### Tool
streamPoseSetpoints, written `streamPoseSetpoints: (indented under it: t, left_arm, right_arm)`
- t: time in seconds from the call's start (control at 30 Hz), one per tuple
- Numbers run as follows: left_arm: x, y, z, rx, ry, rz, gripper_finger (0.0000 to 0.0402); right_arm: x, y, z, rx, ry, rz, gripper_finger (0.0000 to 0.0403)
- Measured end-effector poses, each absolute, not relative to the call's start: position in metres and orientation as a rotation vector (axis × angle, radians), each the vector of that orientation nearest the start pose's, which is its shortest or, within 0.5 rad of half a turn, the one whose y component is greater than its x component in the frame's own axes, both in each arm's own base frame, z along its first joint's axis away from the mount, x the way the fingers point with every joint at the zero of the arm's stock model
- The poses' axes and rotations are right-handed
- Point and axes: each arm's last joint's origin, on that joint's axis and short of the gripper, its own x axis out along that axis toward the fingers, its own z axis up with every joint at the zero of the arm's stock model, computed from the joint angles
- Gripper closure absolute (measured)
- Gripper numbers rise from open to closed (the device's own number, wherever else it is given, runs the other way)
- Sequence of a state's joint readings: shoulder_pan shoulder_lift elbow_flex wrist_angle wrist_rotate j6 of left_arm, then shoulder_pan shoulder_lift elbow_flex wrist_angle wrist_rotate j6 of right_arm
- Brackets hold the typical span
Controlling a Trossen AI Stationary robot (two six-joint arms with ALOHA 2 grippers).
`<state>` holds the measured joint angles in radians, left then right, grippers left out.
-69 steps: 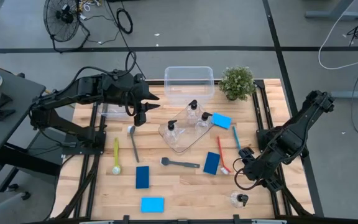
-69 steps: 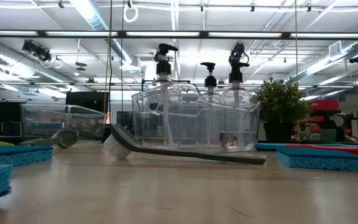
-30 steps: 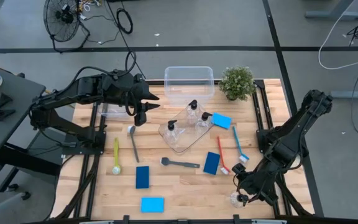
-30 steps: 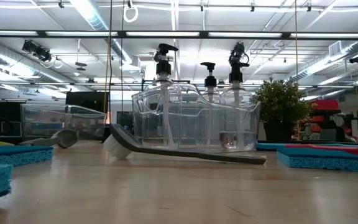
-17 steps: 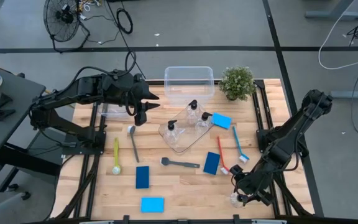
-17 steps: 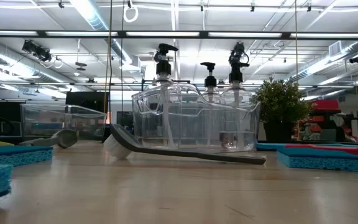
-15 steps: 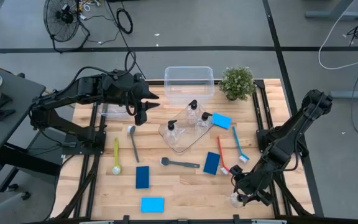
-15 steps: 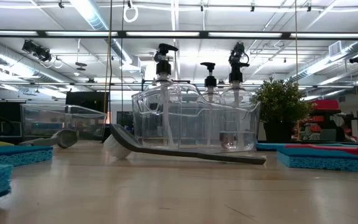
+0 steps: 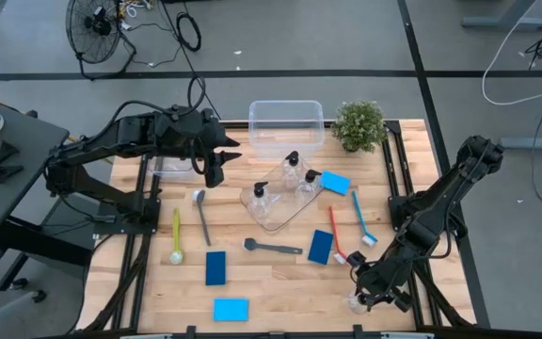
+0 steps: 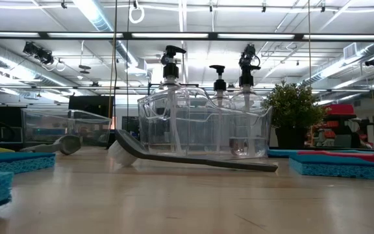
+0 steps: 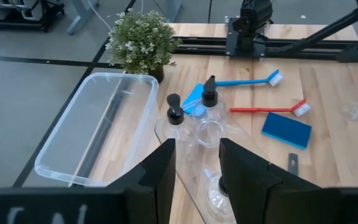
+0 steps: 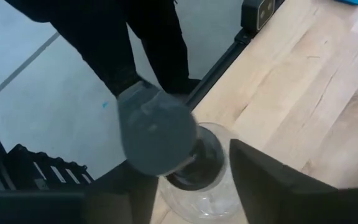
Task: Pick & Place Kitchen Sink Supplies
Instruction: Put the dishwashing liquid dispenser into the right transparent bin
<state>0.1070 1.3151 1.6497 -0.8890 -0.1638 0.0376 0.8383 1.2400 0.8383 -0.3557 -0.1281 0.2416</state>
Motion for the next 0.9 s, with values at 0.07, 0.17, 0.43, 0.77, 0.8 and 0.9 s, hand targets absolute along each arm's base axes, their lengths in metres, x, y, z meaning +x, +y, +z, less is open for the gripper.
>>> streamPoseSetpoints:
  t: [0.07,0.17,0.43,0.77,0.8,0.9]
  left_arm:
    - [0.245,0.031,0.445,0.052,0.561,0.254,0.0273]
    - [0.245,0.031,0.445,0.052,0.561,0.254,0.0273]
    - [0.245,0.031,0.445,0.052,0.561,0.254,0.0273]
    - [0.245,0.031,0.445,0.052,0.56,0.254,0.0273]
    - [0.245,0.031,0.445,0.052,0.56,0.254,0.0273]
    - [0.245,0.031,0.445,0.052,0.56,0.254,0.0273]
  right_arm:
    - [0.166,0.191,0.246,-0.07,0.837,0.837,0.0238]
    - [0.166,0.191,0.247,-0.088,0.826,0.855,0.0267]
    - [0.167,0.191,0.247,-0.09,0.822,0.856,0.028]
    - [0.167,0.19,0.251,-0.06,0.8,0.83,0.0281]
    - [0.166,0.189,0.253,-0.062,0.786,0.815,0.0281]
    - [0.167,0.183,0.259,-0.052,0.752,0.768,0.0281]
